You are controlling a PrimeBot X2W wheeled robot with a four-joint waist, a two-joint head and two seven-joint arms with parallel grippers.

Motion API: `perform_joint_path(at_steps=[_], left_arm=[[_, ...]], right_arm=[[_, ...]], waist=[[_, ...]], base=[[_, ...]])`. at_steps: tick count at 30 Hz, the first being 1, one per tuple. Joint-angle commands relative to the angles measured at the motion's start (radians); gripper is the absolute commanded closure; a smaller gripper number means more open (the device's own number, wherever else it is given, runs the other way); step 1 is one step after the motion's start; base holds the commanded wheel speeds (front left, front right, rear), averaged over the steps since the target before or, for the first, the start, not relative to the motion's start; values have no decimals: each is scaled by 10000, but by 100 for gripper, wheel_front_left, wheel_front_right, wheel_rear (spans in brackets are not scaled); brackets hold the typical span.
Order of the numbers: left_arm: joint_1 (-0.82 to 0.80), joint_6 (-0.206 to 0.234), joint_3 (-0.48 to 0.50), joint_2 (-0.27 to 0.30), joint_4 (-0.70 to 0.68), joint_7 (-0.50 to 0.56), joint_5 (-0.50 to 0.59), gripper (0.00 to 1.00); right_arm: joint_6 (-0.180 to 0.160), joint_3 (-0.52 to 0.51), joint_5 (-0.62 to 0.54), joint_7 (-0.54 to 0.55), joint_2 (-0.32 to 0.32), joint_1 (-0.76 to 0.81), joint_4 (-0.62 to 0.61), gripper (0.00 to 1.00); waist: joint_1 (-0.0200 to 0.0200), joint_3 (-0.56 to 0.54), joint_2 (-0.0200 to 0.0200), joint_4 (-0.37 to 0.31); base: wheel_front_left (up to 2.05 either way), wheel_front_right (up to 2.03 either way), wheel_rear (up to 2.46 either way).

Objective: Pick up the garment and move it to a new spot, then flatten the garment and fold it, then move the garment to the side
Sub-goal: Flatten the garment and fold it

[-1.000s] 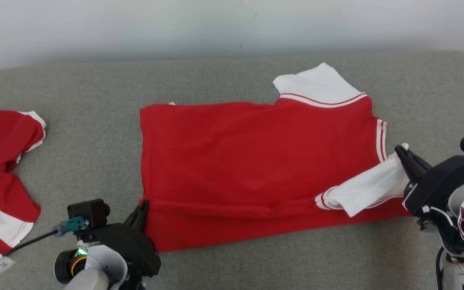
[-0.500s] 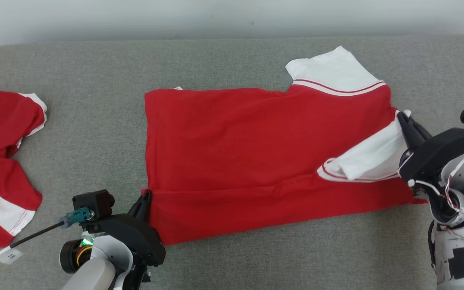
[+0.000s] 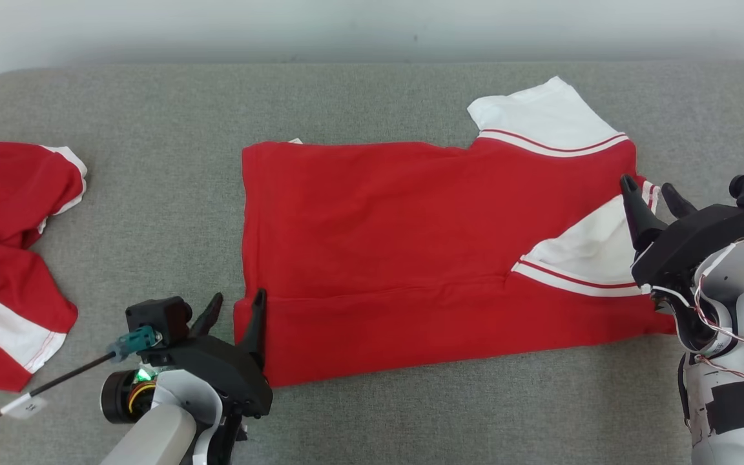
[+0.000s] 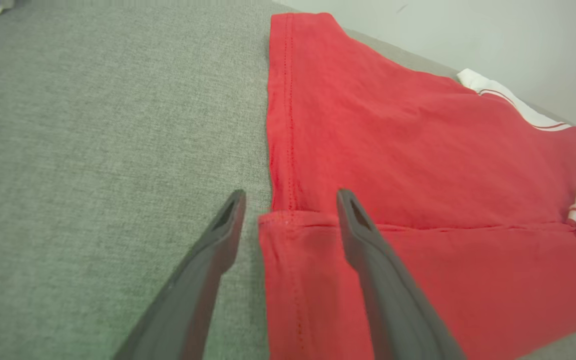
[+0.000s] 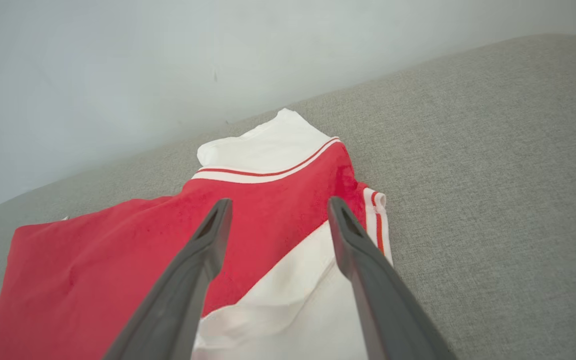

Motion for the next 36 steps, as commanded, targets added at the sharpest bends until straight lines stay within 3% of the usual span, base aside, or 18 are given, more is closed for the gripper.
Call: perform_joint_path(at_steps=[1, 7, 13, 24, 34, 36], left_arm=[[-65, -1, -41, 26, 25, -119, 178, 0], [430, 169, -398, 351, 45, -725, 869, 0], [1193, 588, -932, 647, -325, -628, 1353, 0], [1065, 1144, -1359, 487, -73, 109, 1550, 0], [764, 1066, -1610, 201, 388, 819, 1352, 0], [775, 1021, -1700, 159, 463, 1024, 1240, 17]], right_arm=[[-19, 28, 56, -109, -71, -109, 7, 0], [-19, -4, 7, -88, -237, 520, -131, 0], [-19, -649, -732, 1171, -207, 1516, -486, 0], [-19, -1550, -2155, 2411, 219, 2029, -700, 0], [-19, -1706, -2860, 3042, 333, 1509, 178, 0], [-19, -1785, -2919, 3105, 384, 1541, 255, 0]], waist=[[0, -109, -1, -6], [0, -579, -1, -31], [0, -902, -1, -69], [0, -588, -1, -163], [0, -204, -1, -63], [0, -171, -1, -48]], base=[[0, 0, 0], [0, 0, 0], [0, 0, 0], [0, 0, 0], [0, 0, 0], [0, 0, 0]])
